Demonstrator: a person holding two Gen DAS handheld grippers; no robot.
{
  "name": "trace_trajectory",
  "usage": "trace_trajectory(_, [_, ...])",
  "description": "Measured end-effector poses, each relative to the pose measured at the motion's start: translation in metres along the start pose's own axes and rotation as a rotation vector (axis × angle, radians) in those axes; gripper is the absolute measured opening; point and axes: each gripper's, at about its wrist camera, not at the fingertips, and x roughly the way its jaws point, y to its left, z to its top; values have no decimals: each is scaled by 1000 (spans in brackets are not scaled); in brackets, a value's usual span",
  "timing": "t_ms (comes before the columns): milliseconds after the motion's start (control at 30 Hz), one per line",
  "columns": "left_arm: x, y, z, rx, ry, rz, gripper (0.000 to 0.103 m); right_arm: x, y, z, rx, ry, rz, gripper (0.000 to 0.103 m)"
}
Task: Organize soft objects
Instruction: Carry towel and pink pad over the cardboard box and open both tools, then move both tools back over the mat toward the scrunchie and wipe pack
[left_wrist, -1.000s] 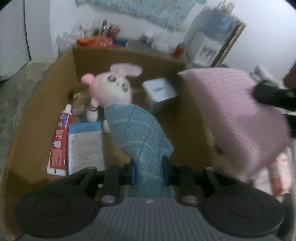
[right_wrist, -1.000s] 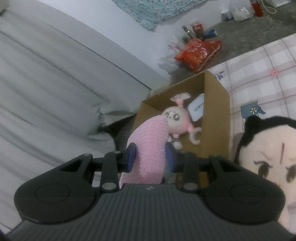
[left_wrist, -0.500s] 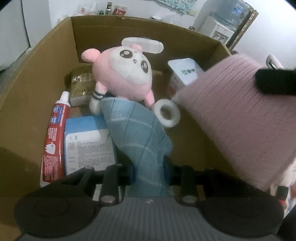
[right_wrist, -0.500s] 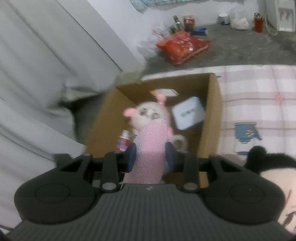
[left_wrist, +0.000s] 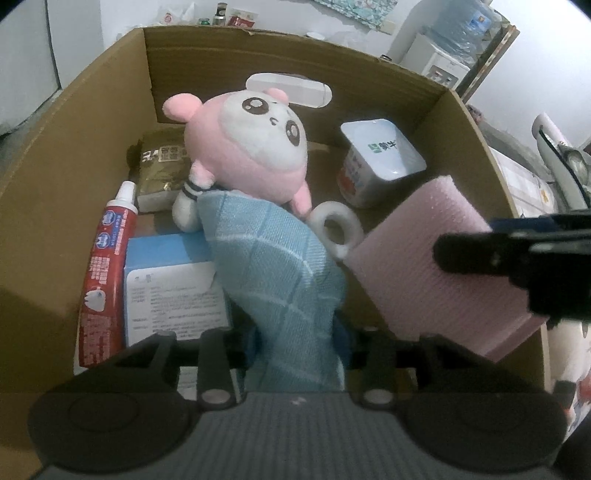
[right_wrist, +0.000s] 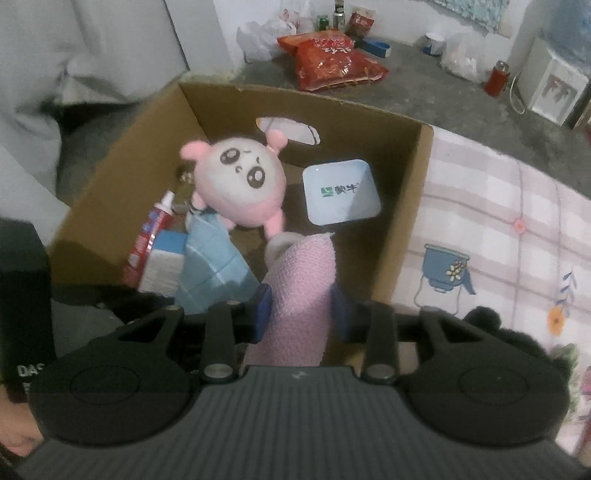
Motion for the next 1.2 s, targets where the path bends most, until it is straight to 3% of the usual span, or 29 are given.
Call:
trace_trajectory(133, [4,-1,3,-7,3,-8,47,3,6,-1,-25,13,-36,43])
trace_trajectory(267, [2,-3,4,0,-17,-20,56,-4,8,-3,-42,-11,-53,44])
trace_trajectory(367, [2,-5,5,7,-20,-14,57,-18,6,-3,-34,-44,-40,44])
trace_trajectory(467, [1,-4,7,3,-21,-4,58,-39,0,-6,-28,-91,-22,44])
trace_trajectory(633, [-22,-2,10,-17,-84,-11,76,-86,-19,-19,17,-168,40,50])
trace_trajectory(733, [-42,-2,13,-37,-127,-22,78,-117,-33,-33,43,-227,66,56])
trace_trajectory(967, [-95,-20,8,-38,-194,-11,84,-197,-91,-93,170,-385,170,72])
trace_trajectory(1200, [-142,-64,-22,45,-233,-18,90,-254,-159,-184,337,-481,154,80])
